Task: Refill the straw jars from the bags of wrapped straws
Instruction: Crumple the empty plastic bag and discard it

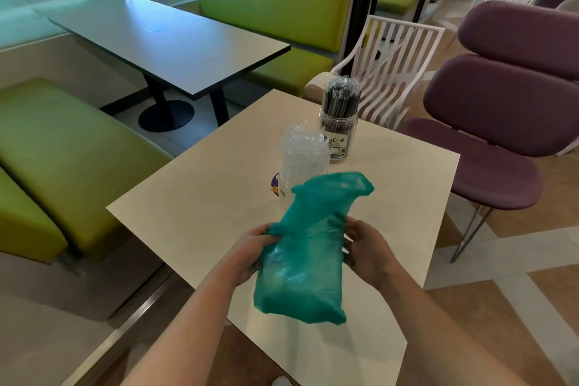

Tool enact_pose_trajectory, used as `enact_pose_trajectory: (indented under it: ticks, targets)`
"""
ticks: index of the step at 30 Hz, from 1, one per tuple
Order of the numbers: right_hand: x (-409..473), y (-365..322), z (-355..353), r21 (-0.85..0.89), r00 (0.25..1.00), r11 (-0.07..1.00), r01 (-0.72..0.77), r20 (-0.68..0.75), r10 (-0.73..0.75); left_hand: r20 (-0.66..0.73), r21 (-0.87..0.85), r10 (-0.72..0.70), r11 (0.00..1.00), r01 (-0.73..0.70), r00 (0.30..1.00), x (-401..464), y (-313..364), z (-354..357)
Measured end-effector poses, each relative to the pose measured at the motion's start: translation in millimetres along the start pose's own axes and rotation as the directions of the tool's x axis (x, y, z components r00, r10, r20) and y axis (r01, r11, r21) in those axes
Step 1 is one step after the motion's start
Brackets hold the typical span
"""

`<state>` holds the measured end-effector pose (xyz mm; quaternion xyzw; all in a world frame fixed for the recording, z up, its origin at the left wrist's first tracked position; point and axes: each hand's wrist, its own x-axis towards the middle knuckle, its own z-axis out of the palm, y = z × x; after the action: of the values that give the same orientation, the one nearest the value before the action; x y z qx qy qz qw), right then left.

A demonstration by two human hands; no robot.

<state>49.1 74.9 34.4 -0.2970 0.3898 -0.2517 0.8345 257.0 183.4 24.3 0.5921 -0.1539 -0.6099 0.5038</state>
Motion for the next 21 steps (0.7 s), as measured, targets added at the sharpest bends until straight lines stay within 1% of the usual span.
enact_pose_trajectory:
  ticks: [1,2,5,7,9,12,13,16,17,19,21]
  targets:
    - [-2,-1,0,0.076,1.0,0.997,-0.022,0.001,0.022,-0.012,0.017,-0.004,1.0,0.004,1.0,1,1,2]
    - [-3,-2,-1,0.106,0.999,0.994,-0.036,0.012,0.035,-0.024,0.045,-0.013,0.999,0.014,1.0,1,1,4]
    - [-9,-3,-4,0.05,0.99,0.994,-0.095,0.107,0.089,-0.044,0.096,-0.044,0.994,0.048,0.998,3,3,6]
    - [-12,-3,-4,-0.102,0.983,0.99,-0.095,0.147,0.11,-0.054,0.105,-0.055,0.993,0.061,0.997,4,5,7]
    - [-13,0,-4,-0.264,0.974,0.958,-0.109,0.165,0.156,-0.069,0.106,-0.056,0.992,0.063,0.996,4,7,11]
    - [-11,6,-1,-0.405,0.964,0.898,-0.169,0.123,0.237,-0.089,0.101,-0.05,0.993,0.059,0.995,1,10,17]
    - [-6,9,-5,-0.458,0.973,0.876,-0.15,0.091,0.213,-0.078,0.085,-0.043,0.995,0.049,0.996,1,9,18]
    - [-5,10,-4,-0.568,0.997,0.82,-0.069,-0.017,0.072,-0.043,-0.021,-0.039,0.999,0.038,0.998,-1,9,18]
    - [-5,10,-2,-0.59,0.999,0.807,-0.037,-0.021,0.031,-0.031,-0.043,-0.045,0.998,0.044,0.998,0,8,17]
    - [-2,12,3,-0.607,0.999,0.795,0.01,-0.023,-0.029,0.009,0.013,-0.062,0.998,0.062,0.998,0,7,18]
    - [2,14,7,-0.616,0.997,0.787,0.042,-0.02,-0.068,0.084,0.154,-0.115,0.983,0.101,0.99,-1,8,22]
